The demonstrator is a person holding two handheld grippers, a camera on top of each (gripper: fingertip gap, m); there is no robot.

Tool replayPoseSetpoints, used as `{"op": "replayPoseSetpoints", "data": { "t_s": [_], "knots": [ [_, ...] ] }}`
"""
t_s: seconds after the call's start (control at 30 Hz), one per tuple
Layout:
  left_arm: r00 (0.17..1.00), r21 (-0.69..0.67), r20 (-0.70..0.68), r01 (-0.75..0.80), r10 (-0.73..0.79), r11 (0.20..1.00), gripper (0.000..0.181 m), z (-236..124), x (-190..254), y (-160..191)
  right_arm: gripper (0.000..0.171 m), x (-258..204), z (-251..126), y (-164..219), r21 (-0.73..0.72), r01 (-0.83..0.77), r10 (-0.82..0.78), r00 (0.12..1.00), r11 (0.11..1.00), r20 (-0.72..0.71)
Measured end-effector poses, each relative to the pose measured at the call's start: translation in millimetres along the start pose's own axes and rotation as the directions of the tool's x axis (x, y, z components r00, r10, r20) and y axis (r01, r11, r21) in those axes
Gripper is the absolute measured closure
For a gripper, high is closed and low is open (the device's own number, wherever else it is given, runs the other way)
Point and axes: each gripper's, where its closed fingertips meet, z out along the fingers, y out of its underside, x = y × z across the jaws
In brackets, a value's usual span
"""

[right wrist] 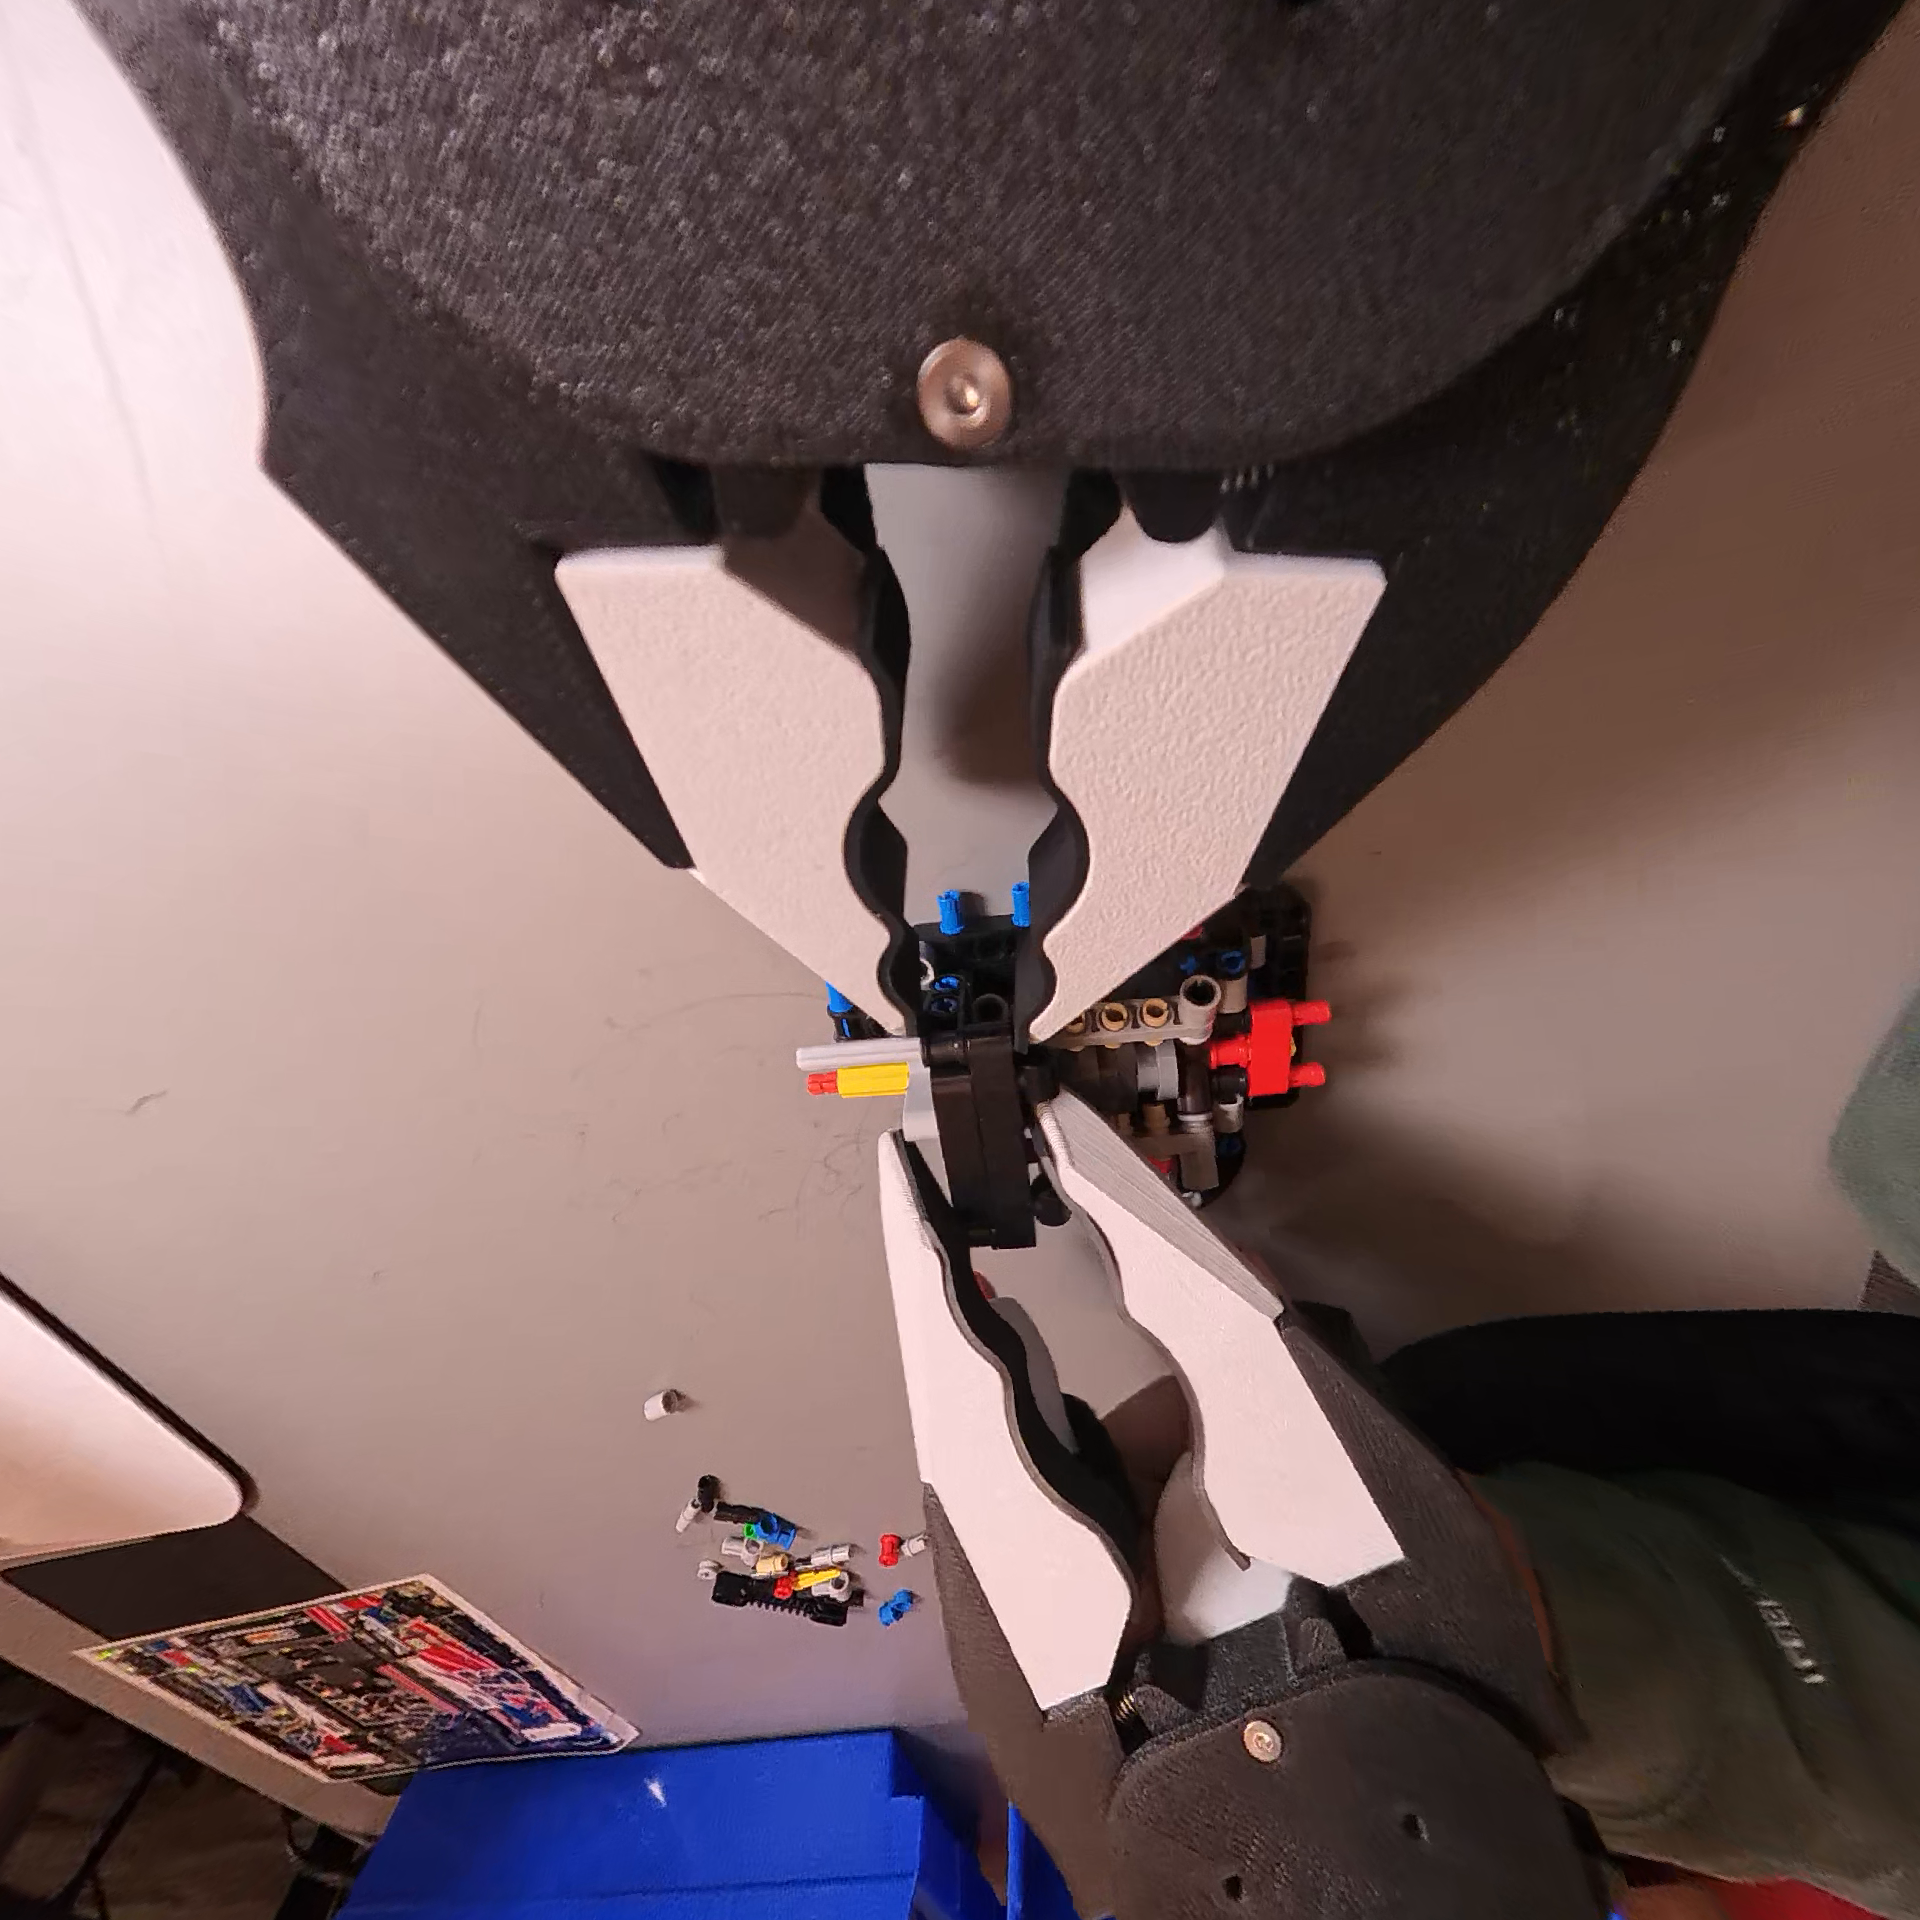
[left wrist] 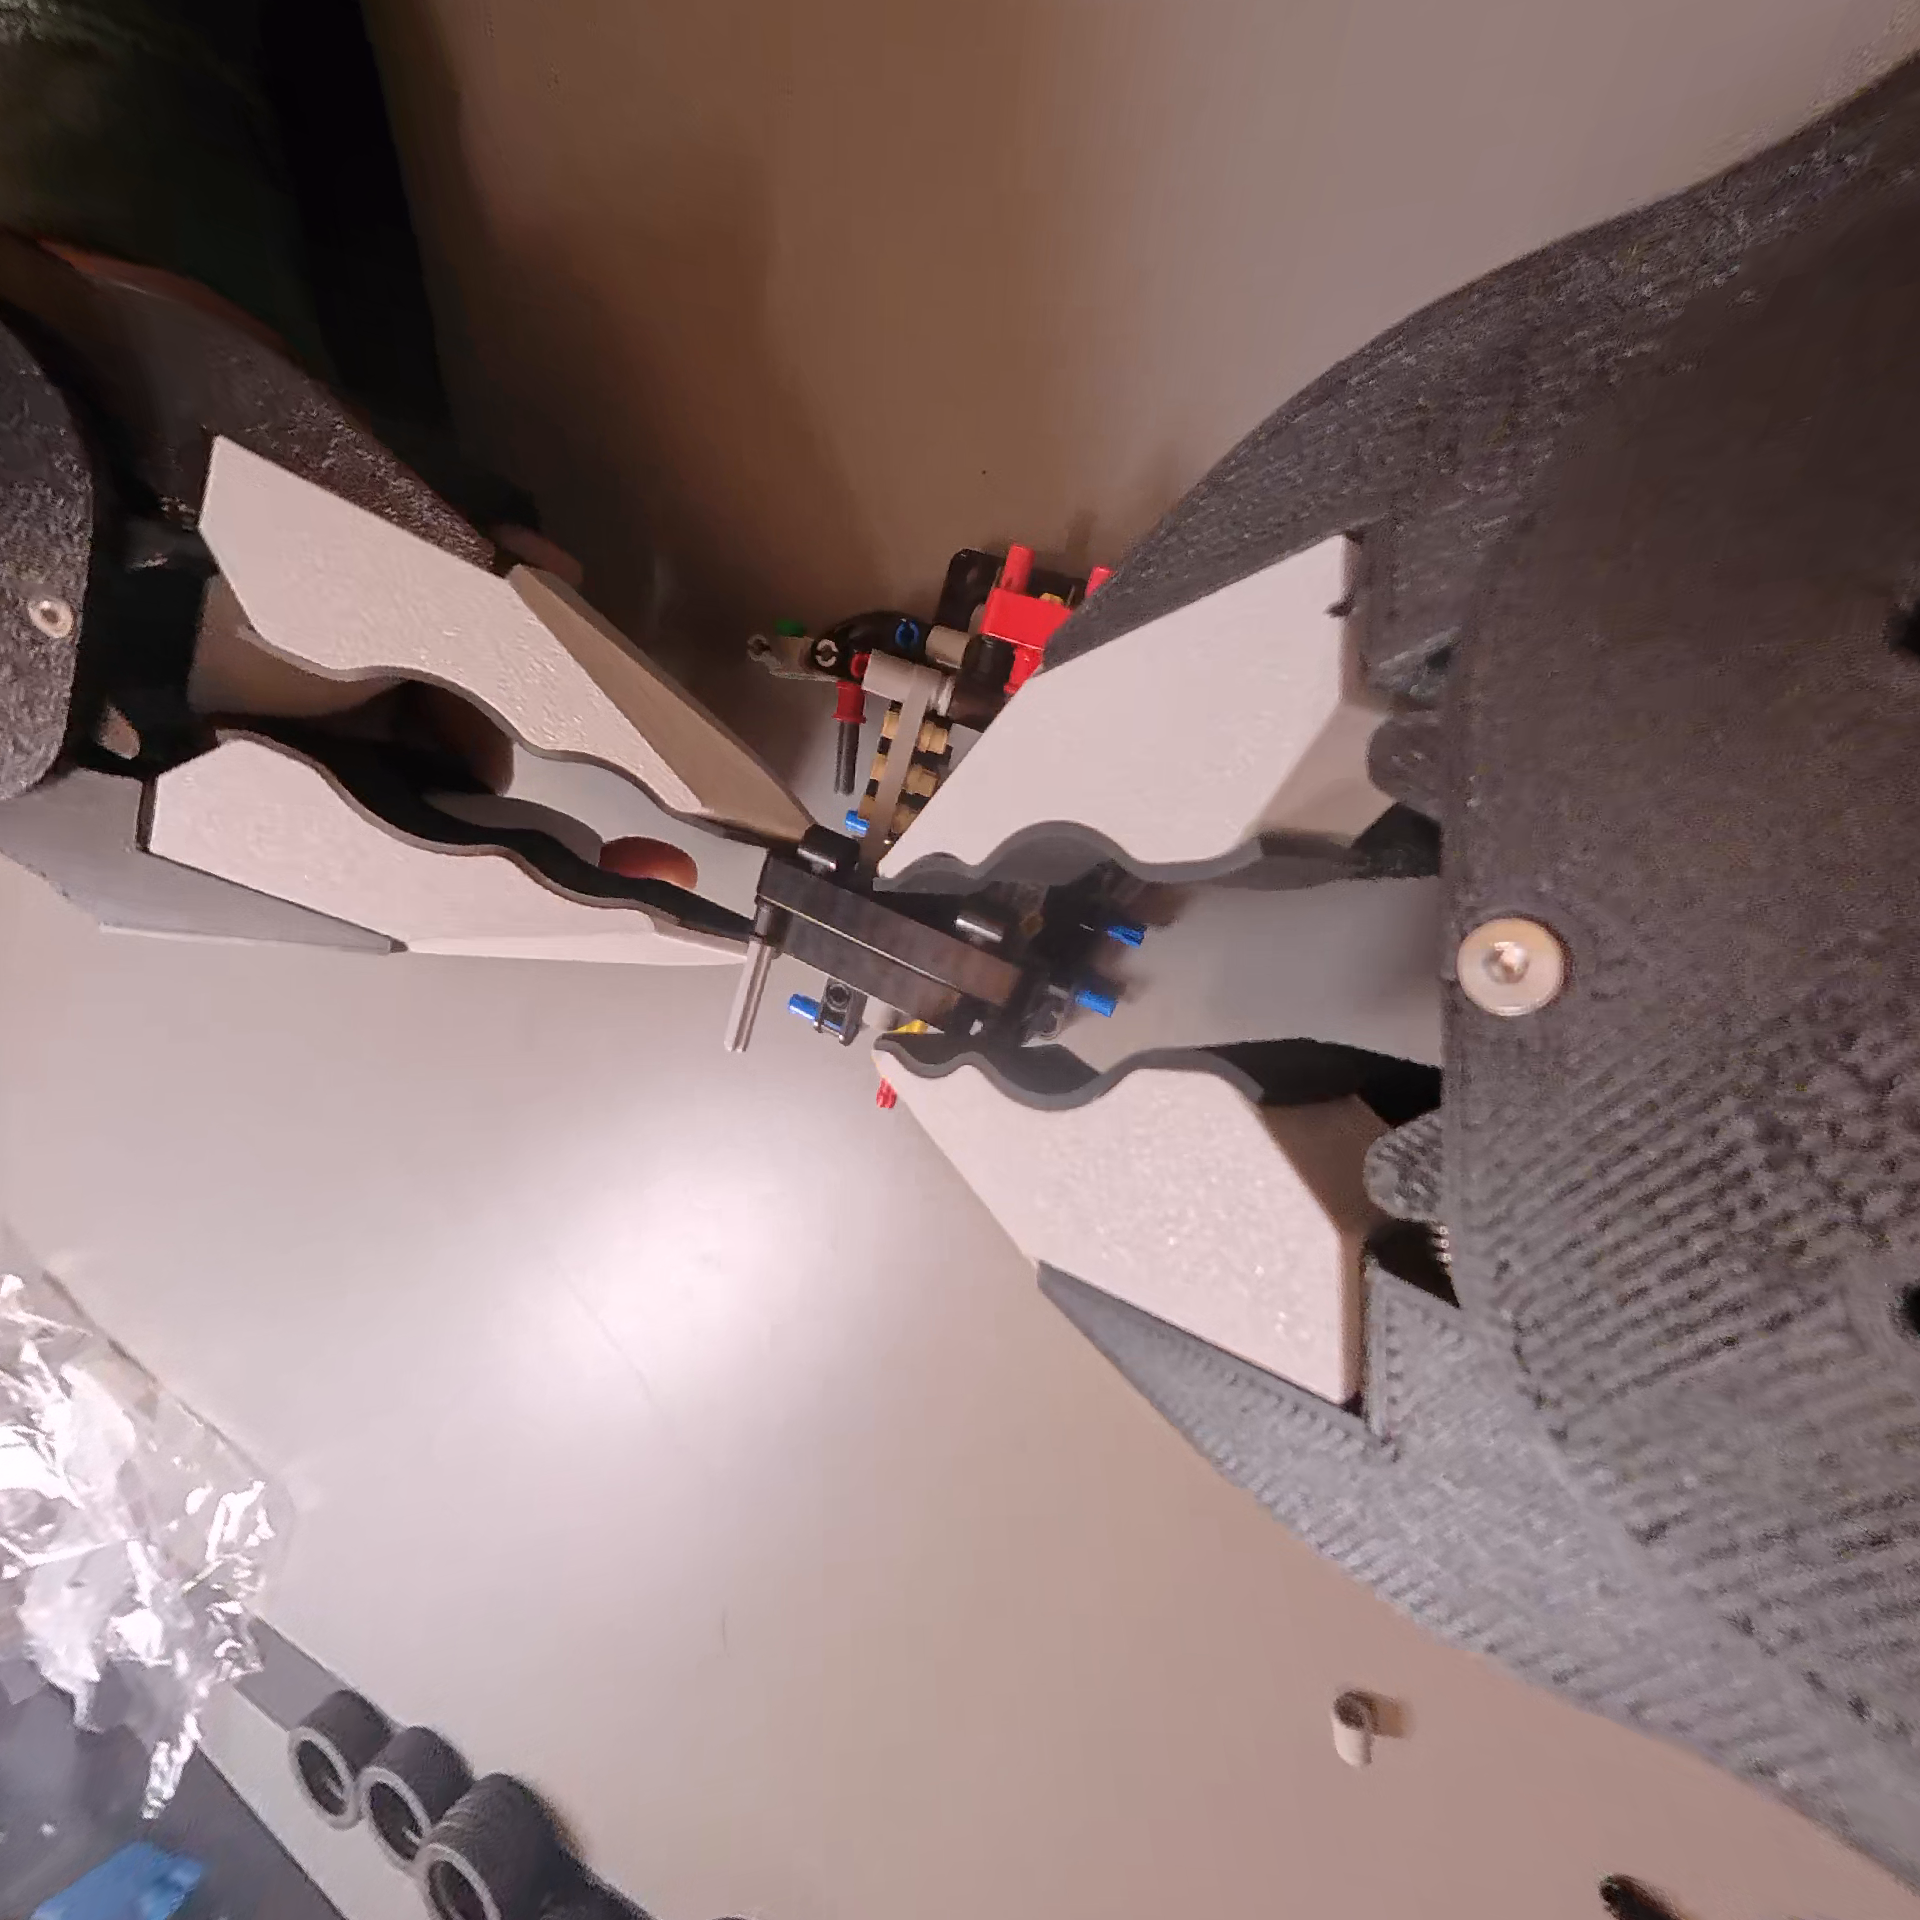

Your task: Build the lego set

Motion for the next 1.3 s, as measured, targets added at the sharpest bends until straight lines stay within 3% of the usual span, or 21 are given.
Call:
{"op": "replayPoseSetpoints", "data": {
  "t_s": [0.27,0.4,0.53,0.6,0.67,0.73,0.83,1.07,1.3],
  "knots": [
    [1.0,0.133,0.017,-0.028,0.026,0.991,0.143,-14.2,-10.3,-15.9,0.131,6.7,-19.6,-14.4,0.071,0.028,-0.029,0.999,0.997,0.02],
    [0.997,0.177,0.042,0.052,-0.061,0.983,0.136,-32.3,-17.9,-23.1,0.119,8.9,-14.0,-13.0,0.037,0.166,-0.167,0.986,0.985,0.026],
    [0.992,0.154,-0.006,0.127,-0.128,0.98,0.126,-34.2,-6.4,-13.3,0.111,2.8,2.4,-11.2,-0.001,0.289,-0.286,0.95,0.957,0.122],
    [0.989,0.152,-0.026,0.146,-0.144,0.978,0.121,-35.2,-1.1,-8.8,0.114,0.6,8.2,-6.9,-0.034,0.342,-0.331,0.928,0.939,0.173],
    [0.986,0.159,-0.044,0.167,-0.161,0.973,0.119,-37.8,1.5,-6.8,0.127,-3.0,10.3,-3.4,-0.052,0.349,-0.33,0.919,0.936,0.217],
    [0.982,0.174,-0.054,0.186,-0.179,0.967,0.119,-41.0,-0.2,-6.0,0.13,-0.6,10.0,-2.1,-0.063,0.334,-0.317,0.928,0.94,0.197],
    [0.975,0.191,-0.052,0.22,-0.214,0.956,0.119,-44.2,-8.3,-4.2,0.14,12.0,6.3,-0.3,-0.099,0.298,-0.289,0.952,0.949,0.096],
    [0.968,0.164,-0.005,0.249,-0.252,0.954,0.108,-35.9,-17.1,8.0,0.14,39.0,-0.3,4.0,-0.192,0.075,-0.11,0.978,0.979,-0.175],
    [0.979,0.048,0.012,0.203,-0.204,0.978,0.097,-17.6,-7.8,23.2,0.142,1.3,6.8,-5.1,-0.164,0.094,-0.103,0.994,0.982,-0.043]
  ]
}}
